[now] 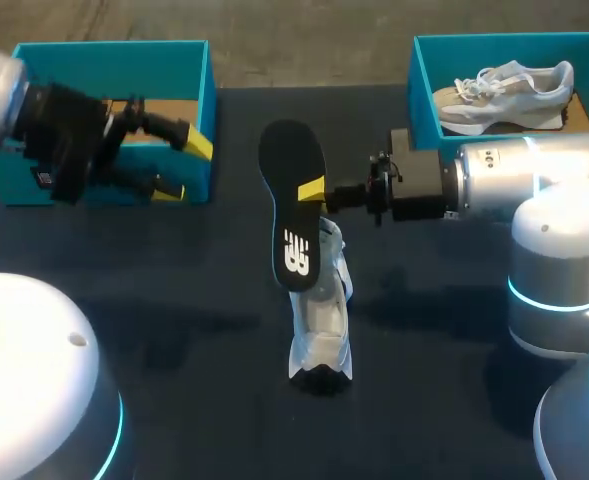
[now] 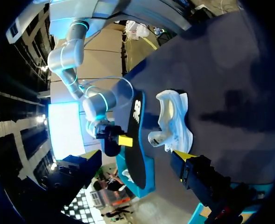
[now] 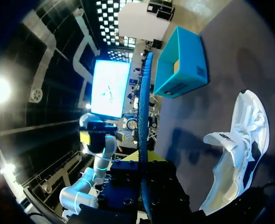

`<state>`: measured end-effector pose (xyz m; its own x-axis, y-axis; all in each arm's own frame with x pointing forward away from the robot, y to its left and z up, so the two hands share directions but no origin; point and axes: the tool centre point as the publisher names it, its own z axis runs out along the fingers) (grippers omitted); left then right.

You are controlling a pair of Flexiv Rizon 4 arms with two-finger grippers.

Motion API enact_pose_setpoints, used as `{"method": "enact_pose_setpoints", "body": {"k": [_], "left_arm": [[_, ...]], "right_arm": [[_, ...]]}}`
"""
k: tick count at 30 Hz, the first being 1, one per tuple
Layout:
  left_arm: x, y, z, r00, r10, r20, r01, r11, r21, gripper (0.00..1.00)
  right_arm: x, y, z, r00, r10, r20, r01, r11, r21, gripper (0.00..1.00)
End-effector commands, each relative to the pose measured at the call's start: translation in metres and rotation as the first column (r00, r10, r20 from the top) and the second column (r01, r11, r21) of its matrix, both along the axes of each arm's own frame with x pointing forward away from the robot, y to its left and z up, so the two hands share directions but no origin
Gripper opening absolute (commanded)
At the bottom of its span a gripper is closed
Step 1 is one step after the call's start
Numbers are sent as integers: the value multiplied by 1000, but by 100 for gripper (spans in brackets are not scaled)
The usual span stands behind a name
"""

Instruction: Take the shoe out of the shoebox, open the shoe tongue, remove and reinsert the insole, then place the shoe into the shoebox

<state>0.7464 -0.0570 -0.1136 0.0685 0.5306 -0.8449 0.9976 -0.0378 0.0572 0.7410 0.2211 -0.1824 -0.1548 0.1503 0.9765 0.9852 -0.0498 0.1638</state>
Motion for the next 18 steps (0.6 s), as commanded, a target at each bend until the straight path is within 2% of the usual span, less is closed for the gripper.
{"method": "enact_pose_setpoints", "body": {"k": [1, 4, 6, 18], "left_arm": [[50, 0, 26, 987, -109, -118, 128, 979, 160, 100], [63, -3, 32, 970, -152, -189, 193, 955, 225, 100], [68, -7, 40, 966, -155, -206, 216, 923, 318, 100], [68, -7, 40, 966, -155, -206, 216, 923, 318, 100]], "right_arm": [[0, 2, 0, 1000, 0, -1, 0, 1000, -3, 0], [0, 2, 0, 1000, 0, -1, 0, 1000, -3, 0], [0, 2, 0, 1000, 0, -1, 0, 1000, -3, 0], [0, 2, 0, 1000, 0, -1, 0, 1000, -3, 0]]}}
